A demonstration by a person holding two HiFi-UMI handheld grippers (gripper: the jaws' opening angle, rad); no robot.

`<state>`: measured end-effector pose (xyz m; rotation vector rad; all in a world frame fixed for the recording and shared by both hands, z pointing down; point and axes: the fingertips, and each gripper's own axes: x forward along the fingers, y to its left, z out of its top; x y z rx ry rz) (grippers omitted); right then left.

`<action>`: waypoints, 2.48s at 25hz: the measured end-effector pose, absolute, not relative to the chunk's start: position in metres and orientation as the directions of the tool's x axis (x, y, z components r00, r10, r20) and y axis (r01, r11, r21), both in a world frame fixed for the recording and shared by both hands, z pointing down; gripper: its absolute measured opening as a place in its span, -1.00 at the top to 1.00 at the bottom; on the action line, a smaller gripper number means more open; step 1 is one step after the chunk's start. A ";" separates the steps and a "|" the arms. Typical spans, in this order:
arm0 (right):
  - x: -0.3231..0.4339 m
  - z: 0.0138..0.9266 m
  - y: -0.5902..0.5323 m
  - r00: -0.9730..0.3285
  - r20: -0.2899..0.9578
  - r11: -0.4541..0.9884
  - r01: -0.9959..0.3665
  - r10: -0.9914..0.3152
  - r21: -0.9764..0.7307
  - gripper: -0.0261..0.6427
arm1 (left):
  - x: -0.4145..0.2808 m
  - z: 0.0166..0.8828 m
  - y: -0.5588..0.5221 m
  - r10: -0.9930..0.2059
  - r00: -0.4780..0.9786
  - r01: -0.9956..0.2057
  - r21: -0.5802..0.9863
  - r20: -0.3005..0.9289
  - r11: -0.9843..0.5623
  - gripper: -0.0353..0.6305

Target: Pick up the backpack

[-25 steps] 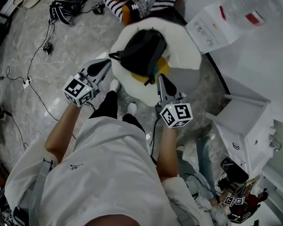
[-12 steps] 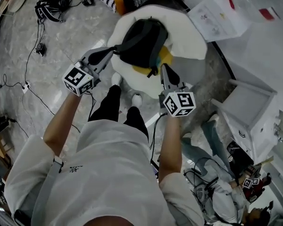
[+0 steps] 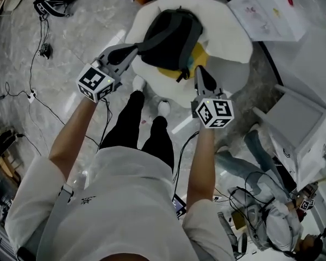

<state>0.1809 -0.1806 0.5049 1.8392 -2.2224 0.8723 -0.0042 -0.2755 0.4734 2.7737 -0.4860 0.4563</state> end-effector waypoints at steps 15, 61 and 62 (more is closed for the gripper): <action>0.192 0.610 -0.202 -0.222 0.482 0.036 -0.930 -0.847 -0.365 0.90 | 0.009 0.571 -0.316 -0.271 0.876 -0.386 0.241 0.399 -0.891 0.89; 0.279 0.889 -0.261 -0.195 0.564 -0.003 -0.944 -0.802 -0.330 0.90 | 0.105 0.833 -0.364 -0.139 0.835 -0.282 0.197 0.533 -0.939 0.57; 0.280 0.893 -0.261 -0.194 0.567 -0.002 -0.945 -0.801 -0.327 0.90 | 0.106 0.836 -0.364 -0.135 0.834 -0.277 0.195 0.534 -0.941 0.55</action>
